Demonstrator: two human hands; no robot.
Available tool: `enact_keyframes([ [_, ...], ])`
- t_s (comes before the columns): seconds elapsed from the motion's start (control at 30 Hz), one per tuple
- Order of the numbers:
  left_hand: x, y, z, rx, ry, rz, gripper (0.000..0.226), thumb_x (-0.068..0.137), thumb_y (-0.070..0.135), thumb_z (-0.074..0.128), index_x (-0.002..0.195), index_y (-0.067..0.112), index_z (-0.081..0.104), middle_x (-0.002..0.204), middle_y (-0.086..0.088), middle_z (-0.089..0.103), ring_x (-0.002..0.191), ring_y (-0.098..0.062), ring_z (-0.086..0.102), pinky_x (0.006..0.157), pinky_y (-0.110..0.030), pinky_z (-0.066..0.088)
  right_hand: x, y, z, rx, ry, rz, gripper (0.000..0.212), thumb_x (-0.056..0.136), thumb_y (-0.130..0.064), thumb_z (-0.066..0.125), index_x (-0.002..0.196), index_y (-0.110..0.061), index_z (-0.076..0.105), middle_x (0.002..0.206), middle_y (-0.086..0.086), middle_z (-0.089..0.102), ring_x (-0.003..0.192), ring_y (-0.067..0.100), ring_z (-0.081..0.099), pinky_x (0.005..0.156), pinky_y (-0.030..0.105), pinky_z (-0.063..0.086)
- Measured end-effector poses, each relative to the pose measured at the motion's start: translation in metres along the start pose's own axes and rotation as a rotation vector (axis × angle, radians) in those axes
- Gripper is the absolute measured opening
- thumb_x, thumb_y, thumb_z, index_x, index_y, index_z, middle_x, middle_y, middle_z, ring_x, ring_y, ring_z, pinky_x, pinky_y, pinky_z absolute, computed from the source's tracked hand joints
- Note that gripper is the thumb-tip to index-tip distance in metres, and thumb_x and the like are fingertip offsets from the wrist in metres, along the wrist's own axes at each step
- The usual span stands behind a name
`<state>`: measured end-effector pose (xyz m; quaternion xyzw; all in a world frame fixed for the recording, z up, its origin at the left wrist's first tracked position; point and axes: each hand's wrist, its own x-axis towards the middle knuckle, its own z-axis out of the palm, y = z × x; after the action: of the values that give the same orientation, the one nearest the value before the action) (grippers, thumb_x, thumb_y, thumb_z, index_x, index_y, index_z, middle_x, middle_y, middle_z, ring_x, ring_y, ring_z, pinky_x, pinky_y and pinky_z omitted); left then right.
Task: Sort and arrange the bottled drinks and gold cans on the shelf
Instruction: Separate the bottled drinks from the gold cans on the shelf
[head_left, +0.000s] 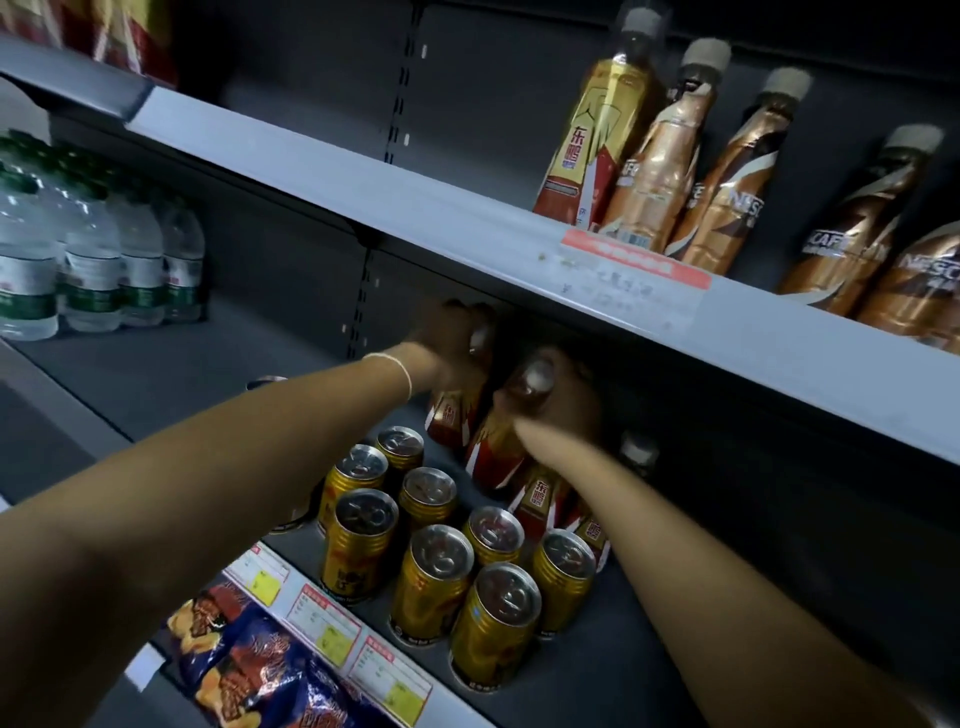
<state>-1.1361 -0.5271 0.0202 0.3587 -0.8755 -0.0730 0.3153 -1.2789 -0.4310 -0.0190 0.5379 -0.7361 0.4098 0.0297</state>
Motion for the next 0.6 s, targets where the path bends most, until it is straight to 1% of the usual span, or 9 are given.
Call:
enact_keyframes([
  [0.07, -0.003, -0.007, 0.01, -0.038, -0.028, -0.022, 0.047, 0.073, 0.036, 0.065, 0.117, 0.02, 0.059, 0.113, -0.007, 0.065, 0.106, -0.029, 0.059, 0.089, -0.032, 0.051, 0.006, 0.003, 0.021, -0.082, -0.07, 0.085, 0.087, 0.078, -0.042, 0.079, 0.15, -0.028, 0.033, 0.148, 0.003, 0.045, 0.133, 0.025, 0.046, 0.107, 0.034, 0.042],
  [0.1, -0.004, -0.01, 0.014, -0.036, -0.064, -0.036, 0.046, 0.073, 0.034, 0.069, 0.116, 0.02, 0.059, 0.113, -0.007, 0.064, 0.108, -0.028, 0.059, 0.088, -0.031, 0.049, 0.006, 0.005, 0.029, -0.11, -0.104, 0.117, 0.09, 0.079, -0.045, 0.078, 0.152, -0.03, 0.028, 0.151, 0.004, 0.042, 0.135, 0.026, 0.044, 0.108, 0.037, 0.042],
  [0.2, -0.001, -0.019, 0.028, -0.044, -0.093, -0.006, 0.029, 0.074, 0.03, 0.069, 0.1, 0.021, 0.059, 0.109, -0.005, 0.064, 0.104, -0.028, 0.061, 0.081, -0.027, 0.044, 0.0, 0.013, 0.045, -0.072, -0.127, 0.154, 0.093, 0.08, -0.047, 0.076, 0.153, -0.032, 0.02, 0.146, 0.006, 0.048, 0.129, 0.027, 0.05, 0.101, 0.041, 0.048],
  [0.23, 0.0, -0.021, 0.033, -0.036, -0.09, 0.0, 0.03, 0.075, 0.029, 0.068, 0.103, 0.018, 0.061, 0.111, -0.005, 0.063, 0.104, -0.028, 0.061, 0.083, -0.026, 0.044, -0.004, 0.017, 0.047, -0.071, -0.111, 0.128, 0.092, 0.08, -0.048, 0.076, 0.152, -0.031, 0.021, 0.141, 0.007, 0.052, 0.125, 0.028, 0.053, 0.098, 0.04, 0.049],
  [0.3, -0.001, -0.026, 0.043, -0.038, -0.118, -0.006, 0.027, 0.077, 0.029, 0.064, 0.101, 0.018, 0.058, 0.111, -0.006, 0.062, 0.104, -0.028, 0.06, 0.083, -0.025, 0.043, -0.008, 0.023, 0.047, -0.243, -0.054, 0.036, 0.085, 0.081, -0.056, 0.071, 0.149, -0.024, 0.029, 0.133, 0.01, 0.057, 0.122, 0.03, 0.055, 0.095, 0.037, 0.049],
  [0.33, 0.0, -0.029, 0.048, -0.052, -0.129, -0.018, 0.022, 0.078, 0.029, 0.063, 0.096, 0.021, 0.053, 0.11, -0.006, 0.061, 0.104, -0.028, 0.059, 0.081, -0.025, 0.044, -0.008, 0.025, 0.046, -0.379, -0.018, -0.019, 0.082, 0.082, -0.061, 0.067, 0.146, -0.021, 0.034, 0.135, 0.012, 0.056, 0.127, 0.032, 0.05, 0.098, 0.038, 0.046],
  [0.4, 0.002, -0.033, 0.056, -0.068, -0.15, -0.066, 0.023, 0.078, 0.032, 0.062, 0.095, 0.023, 0.048, 0.108, -0.007, 0.061, 0.104, -0.028, 0.057, 0.081, -0.026, 0.046, -0.005, 0.023, 0.041, -0.577, 0.005, -0.106, 0.075, 0.085, -0.063, 0.061, 0.141, -0.017, 0.044, 0.144, 0.013, 0.045, 0.139, 0.034, 0.031, 0.108, 0.04, 0.035],
  [0.5, 0.007, -0.037, 0.06, -0.062, -0.175, -0.101, 0.036, 0.079, 0.035, 0.064, 0.108, 0.017, 0.053, 0.109, -0.009, 0.06, 0.107, -0.027, 0.054, 0.078, -0.026, 0.044, -0.001, 0.019, 0.033, -0.644, -0.082, -0.066, 0.058, 0.093, -0.056, 0.053, 0.138, -0.021, 0.047, 0.149, 0.01, 0.026, 0.142, 0.033, 0.013, 0.11, 0.046, 0.03],
  [0.6, 0.007, -0.034, 0.065, -0.016, -0.207, -0.056, 0.047, 0.085, 0.037, 0.063, 0.125, 0.017, 0.051, 0.122, -0.012, 0.057, 0.115, -0.031, 0.05, 0.084, -0.027, 0.04, -0.001, 0.018, 0.029, -0.723, -0.095, -0.079, 0.052, 0.096, -0.043, 0.049, 0.142, -0.021, 0.043, 0.147, 0.008, 0.026, 0.136, 0.031, 0.014, 0.113, 0.046, 0.022],
])
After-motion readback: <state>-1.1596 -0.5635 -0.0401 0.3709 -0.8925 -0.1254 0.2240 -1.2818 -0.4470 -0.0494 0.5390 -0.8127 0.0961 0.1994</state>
